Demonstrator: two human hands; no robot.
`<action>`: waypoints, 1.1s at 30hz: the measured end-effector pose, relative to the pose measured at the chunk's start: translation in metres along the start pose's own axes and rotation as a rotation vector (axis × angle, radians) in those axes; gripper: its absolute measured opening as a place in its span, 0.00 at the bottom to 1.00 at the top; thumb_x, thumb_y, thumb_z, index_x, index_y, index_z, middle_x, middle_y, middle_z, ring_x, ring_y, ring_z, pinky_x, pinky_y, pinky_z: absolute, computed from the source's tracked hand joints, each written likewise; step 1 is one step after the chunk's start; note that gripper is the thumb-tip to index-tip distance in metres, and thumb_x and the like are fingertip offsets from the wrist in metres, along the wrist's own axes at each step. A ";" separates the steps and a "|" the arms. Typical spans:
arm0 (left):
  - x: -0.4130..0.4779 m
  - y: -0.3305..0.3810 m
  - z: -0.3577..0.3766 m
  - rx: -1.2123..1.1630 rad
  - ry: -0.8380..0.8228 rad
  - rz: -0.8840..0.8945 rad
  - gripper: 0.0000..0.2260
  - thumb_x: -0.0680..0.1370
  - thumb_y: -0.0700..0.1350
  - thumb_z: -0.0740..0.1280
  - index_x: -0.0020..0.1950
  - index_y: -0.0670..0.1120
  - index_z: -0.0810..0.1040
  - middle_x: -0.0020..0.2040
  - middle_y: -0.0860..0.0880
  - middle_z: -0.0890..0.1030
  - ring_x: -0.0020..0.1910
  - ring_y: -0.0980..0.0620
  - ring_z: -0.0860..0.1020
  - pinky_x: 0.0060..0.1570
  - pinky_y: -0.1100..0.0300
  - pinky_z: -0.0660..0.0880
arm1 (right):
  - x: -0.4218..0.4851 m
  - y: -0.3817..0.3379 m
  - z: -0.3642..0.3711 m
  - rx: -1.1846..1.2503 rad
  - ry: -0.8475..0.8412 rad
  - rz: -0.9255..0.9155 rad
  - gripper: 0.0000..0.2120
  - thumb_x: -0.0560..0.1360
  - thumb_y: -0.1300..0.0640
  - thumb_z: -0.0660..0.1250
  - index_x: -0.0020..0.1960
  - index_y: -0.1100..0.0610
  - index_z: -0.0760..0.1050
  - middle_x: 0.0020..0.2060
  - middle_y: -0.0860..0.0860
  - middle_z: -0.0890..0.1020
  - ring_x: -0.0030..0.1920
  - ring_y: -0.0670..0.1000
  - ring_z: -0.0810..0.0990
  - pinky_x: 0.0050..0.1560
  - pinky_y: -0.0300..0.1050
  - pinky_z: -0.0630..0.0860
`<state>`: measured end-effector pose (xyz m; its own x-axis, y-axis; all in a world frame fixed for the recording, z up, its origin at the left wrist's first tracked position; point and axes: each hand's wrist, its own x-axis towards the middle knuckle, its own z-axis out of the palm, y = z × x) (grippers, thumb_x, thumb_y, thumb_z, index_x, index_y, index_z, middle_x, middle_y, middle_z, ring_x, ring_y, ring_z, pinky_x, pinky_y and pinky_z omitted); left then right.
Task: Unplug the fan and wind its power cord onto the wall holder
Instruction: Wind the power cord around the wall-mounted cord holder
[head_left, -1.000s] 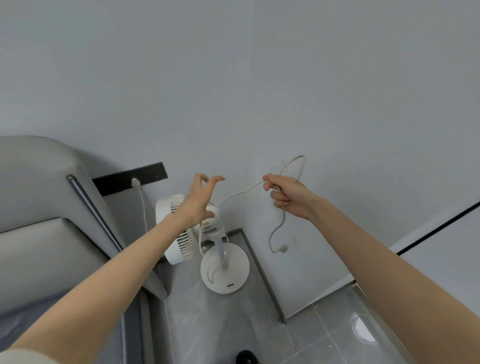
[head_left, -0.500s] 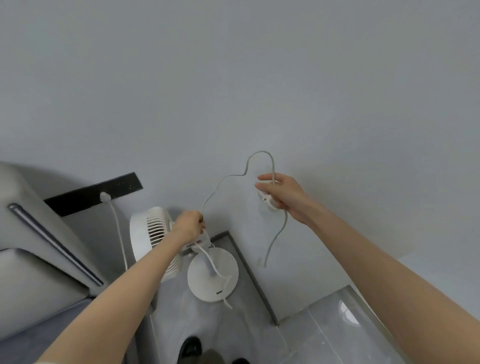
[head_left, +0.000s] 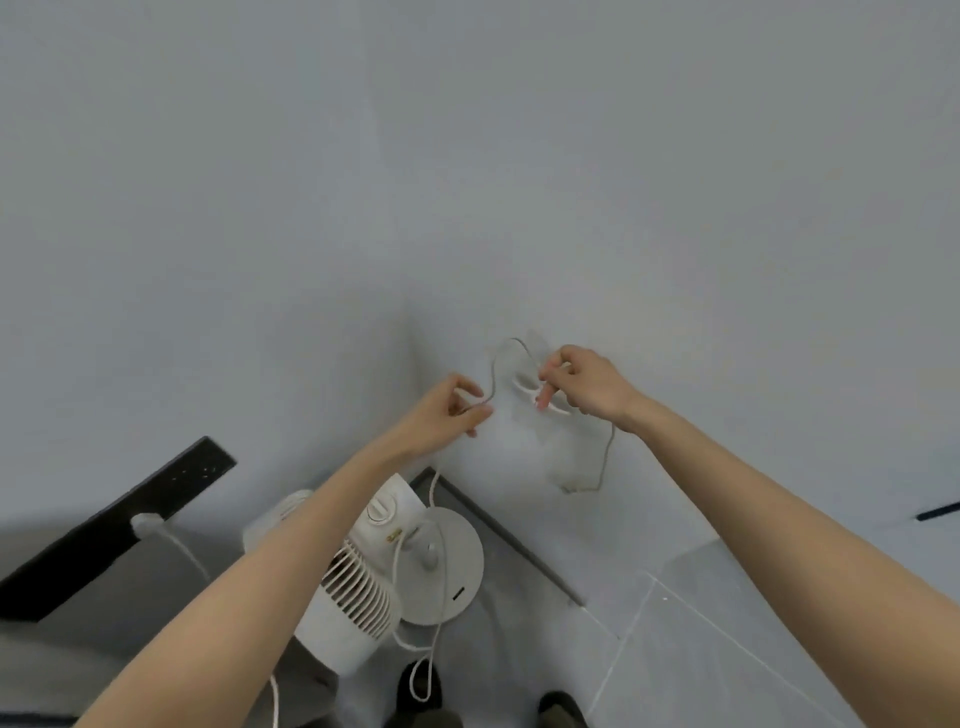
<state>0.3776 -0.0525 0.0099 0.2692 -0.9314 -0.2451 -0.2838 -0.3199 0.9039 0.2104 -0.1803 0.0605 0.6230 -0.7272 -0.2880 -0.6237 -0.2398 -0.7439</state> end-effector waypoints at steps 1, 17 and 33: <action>0.002 0.008 -0.004 -0.003 -0.033 0.056 0.08 0.78 0.48 0.65 0.56 0.50 0.70 0.37 0.47 0.73 0.35 0.55 0.75 0.38 0.66 0.74 | -0.001 0.001 0.004 0.024 0.014 0.021 0.05 0.79 0.56 0.60 0.48 0.58 0.71 0.36 0.52 0.84 0.29 0.46 0.69 0.30 0.37 0.65; 0.062 -0.031 -0.039 0.124 0.233 -0.041 0.17 0.81 0.42 0.55 0.33 0.50 0.72 0.32 0.50 0.71 0.33 0.52 0.70 0.33 0.63 0.64 | -0.024 0.044 0.008 0.213 0.288 0.158 0.13 0.76 0.47 0.66 0.36 0.52 0.77 0.32 0.46 0.73 0.34 0.43 0.72 0.44 0.41 0.69; 0.097 -0.026 0.019 0.633 -0.368 0.200 0.17 0.79 0.45 0.61 0.68 0.53 0.69 0.67 0.52 0.74 0.71 0.49 0.67 0.71 0.36 0.53 | -0.005 0.044 0.039 0.173 0.398 0.014 0.08 0.79 0.53 0.64 0.45 0.55 0.79 0.29 0.44 0.72 0.29 0.41 0.66 0.32 0.31 0.64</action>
<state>0.3931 -0.1376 -0.0439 -0.1361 -0.9446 -0.2988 -0.7990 -0.0737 0.5968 0.1981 -0.1623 0.0054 0.3634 -0.9291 -0.0689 -0.5211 -0.1413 -0.8417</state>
